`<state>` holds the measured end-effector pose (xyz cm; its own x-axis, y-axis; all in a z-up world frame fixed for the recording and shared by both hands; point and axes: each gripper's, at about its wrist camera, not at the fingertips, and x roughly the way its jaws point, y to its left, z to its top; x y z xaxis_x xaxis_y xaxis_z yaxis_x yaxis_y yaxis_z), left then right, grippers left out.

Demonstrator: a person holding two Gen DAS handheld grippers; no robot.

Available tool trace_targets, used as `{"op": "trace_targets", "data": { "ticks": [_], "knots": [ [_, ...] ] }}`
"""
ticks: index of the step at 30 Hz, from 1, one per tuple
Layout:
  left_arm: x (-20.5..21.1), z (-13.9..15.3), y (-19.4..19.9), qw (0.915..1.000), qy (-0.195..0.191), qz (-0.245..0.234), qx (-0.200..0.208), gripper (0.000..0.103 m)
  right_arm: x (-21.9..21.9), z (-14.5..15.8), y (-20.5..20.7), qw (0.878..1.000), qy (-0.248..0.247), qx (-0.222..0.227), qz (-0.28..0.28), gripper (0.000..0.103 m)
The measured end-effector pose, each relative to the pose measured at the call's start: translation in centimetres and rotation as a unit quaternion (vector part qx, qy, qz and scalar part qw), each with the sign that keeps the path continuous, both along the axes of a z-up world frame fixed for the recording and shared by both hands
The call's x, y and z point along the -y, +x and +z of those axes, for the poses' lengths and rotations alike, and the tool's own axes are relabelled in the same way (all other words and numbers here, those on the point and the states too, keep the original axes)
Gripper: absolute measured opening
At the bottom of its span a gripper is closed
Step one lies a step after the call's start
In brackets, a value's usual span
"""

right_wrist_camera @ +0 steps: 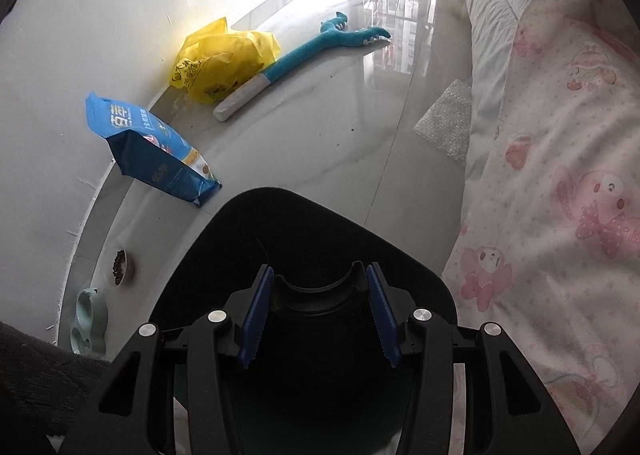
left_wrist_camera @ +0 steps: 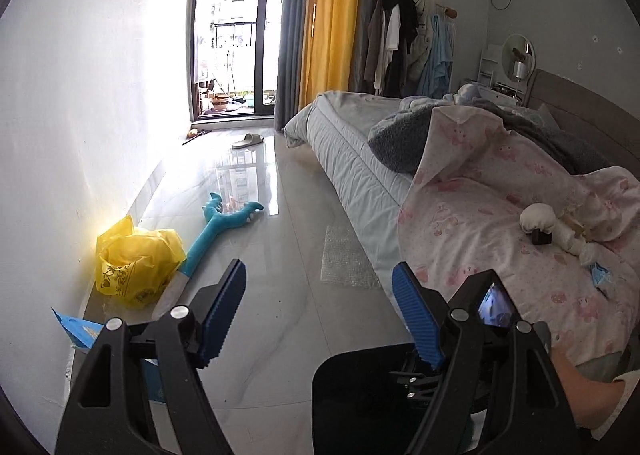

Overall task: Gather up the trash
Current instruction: 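Open the left tool to drop the black pack into the bin, then move the right tool back to the bed and close on the blue bunny wipe pack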

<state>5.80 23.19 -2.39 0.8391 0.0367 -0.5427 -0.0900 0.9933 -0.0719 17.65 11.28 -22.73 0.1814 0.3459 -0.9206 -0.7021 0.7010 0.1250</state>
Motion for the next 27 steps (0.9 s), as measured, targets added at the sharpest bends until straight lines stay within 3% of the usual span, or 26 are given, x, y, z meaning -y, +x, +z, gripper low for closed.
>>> {"op": "trace_targets", "data": {
  "ticks": [7,14,16,27],
  "knots": [
    [0.8,1.0,-0.3,0.9998,-0.001,0.001,0.02,0.081,-0.2,-0.5,-0.8,1.0,-0.023,-0.002,0.012,0.05],
    [1.2,1.4,0.0,0.9996,-0.004,0.001,0.027,0.082,0.3,-0.9,-1.5,0.998,-0.051,0.001,0.029,0.07],
    [1.6,1.8,0.3,0.9994,-0.009,-0.006,0.032,0.084,0.6,-0.6,-1.6,0.998,-0.051,0.003,0.032,0.07],
    [2.6,3.2,2.0,0.9985,-0.017,0.0,0.051,0.094,2.6,5.0,-2.6,0.998,0.034,0.021,0.045,0.071]
  ]
}}
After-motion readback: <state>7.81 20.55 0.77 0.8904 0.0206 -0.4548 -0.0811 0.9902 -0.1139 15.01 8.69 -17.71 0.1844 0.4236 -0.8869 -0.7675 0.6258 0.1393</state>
